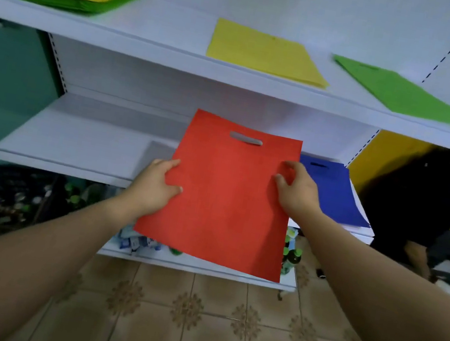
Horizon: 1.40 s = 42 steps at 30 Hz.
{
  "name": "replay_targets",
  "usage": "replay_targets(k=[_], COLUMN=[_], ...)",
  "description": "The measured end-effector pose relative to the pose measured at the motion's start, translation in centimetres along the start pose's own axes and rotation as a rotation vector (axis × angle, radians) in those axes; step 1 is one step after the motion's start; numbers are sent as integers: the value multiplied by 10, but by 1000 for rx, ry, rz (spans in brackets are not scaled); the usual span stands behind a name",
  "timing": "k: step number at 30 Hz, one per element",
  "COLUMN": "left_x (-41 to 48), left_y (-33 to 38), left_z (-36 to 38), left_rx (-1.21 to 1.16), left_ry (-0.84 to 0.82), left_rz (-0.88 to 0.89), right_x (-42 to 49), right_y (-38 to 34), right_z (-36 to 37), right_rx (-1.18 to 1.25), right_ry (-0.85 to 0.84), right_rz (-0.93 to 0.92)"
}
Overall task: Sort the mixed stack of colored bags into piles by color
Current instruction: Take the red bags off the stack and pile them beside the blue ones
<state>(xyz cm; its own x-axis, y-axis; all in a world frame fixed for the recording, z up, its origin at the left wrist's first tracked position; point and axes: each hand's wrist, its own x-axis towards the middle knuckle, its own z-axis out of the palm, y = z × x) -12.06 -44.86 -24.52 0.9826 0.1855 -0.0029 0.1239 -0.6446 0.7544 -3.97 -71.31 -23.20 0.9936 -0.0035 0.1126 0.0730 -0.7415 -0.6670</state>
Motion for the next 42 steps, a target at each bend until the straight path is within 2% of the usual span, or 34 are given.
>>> replay_targets(k=[7, 15, 22, 28, 35, 40, 42], left_x=[14, 62, 133, 183, 237, 240, 228], left_y=[2, -11, -41, -55, -73, -87, -88], left_z=[51, 69, 78, 104, 136, 152, 158], left_rx=[65, 105, 113, 159, 209, 292, 386], left_ry=[-11, 0, -85, -225, -162, -307, -405], left_rz=[-96, -133, -118, -129, -184, -359, -347], right_x=[37, 88, 141, 193, 257, 268, 263], right_y=[47, 67, 72, 99, 130, 143, 147], right_z=[10, 38, 79, 114, 148, 164, 166], right_rx=[-3, -6, 4, -2, -118, -156, -205], right_ry=[-98, -171, -214, -247, -295, -436, -470], right_rz=[-42, -9, 52, 118, 87, 97, 122])
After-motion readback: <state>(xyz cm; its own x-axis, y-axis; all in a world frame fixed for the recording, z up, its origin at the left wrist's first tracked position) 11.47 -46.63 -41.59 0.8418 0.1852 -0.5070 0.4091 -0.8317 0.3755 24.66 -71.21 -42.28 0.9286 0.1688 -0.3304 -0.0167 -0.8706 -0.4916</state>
